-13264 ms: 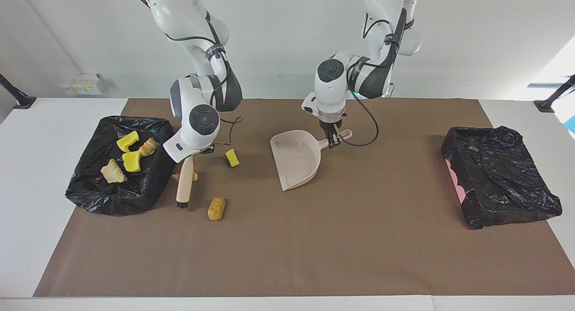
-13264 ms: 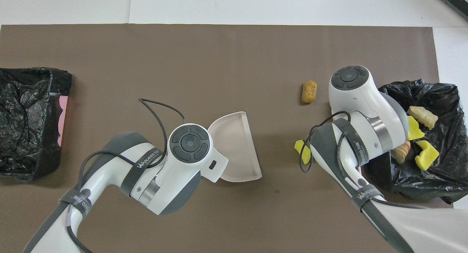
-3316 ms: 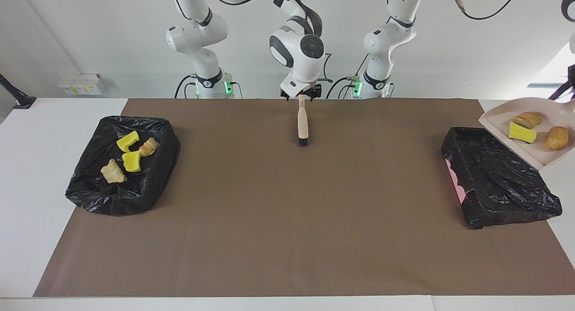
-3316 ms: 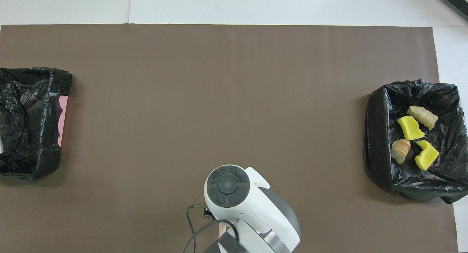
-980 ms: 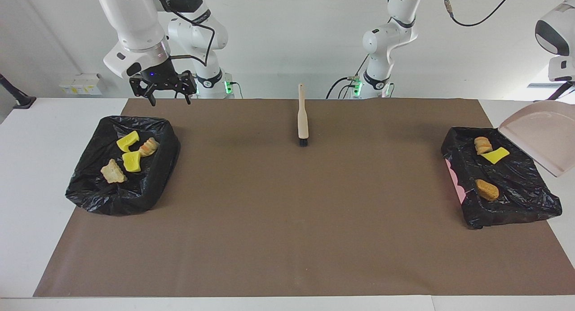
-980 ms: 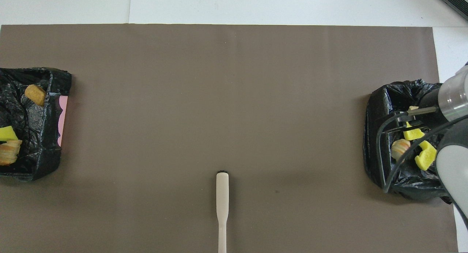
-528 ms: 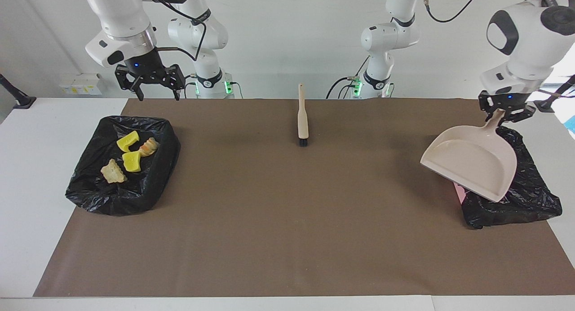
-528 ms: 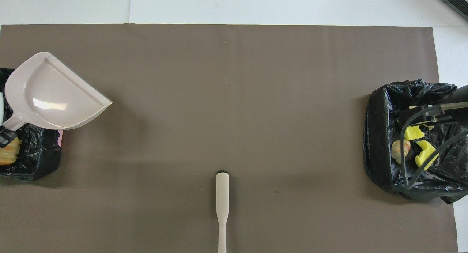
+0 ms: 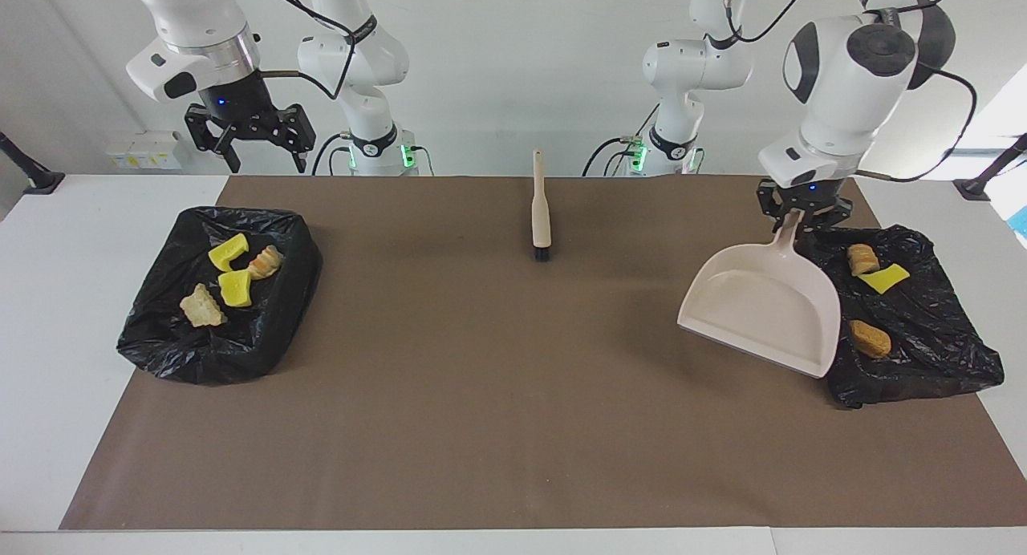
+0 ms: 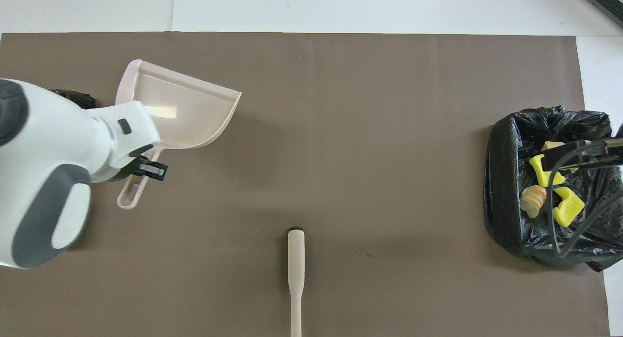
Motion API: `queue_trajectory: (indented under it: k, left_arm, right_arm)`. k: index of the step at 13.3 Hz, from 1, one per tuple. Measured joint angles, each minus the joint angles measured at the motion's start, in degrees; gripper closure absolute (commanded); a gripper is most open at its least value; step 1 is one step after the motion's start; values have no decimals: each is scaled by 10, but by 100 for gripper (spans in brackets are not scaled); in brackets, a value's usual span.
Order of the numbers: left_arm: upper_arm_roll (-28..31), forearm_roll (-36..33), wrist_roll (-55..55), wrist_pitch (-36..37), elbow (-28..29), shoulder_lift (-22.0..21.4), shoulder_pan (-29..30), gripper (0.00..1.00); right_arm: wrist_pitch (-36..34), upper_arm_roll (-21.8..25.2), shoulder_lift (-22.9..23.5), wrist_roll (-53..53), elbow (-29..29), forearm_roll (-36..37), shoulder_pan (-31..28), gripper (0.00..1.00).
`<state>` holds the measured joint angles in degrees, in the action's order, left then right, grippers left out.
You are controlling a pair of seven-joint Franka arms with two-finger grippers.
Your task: Sweep and dump trash in bin
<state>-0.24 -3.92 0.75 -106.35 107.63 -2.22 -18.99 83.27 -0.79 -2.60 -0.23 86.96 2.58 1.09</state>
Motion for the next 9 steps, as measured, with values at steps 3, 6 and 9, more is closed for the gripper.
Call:
queue_trajectory:
  k: [3, 6, 9]
  left_arm:
    - [-1, 2, 154, -65, -1, 54, -87, 100]
    - [-1, 16, 258, -119, -34, 132, -146, 100]
    - [0, 48, 275, -152, -68, 188, -169, 100]
  right_arm:
    - [1, 11, 0, 0, -1, 0, 3, 0]
    - [1, 20, 0, 0, 1, -7, 2, 0]
    - [2, 22, 0, 18, 5, -16, 2, 0]
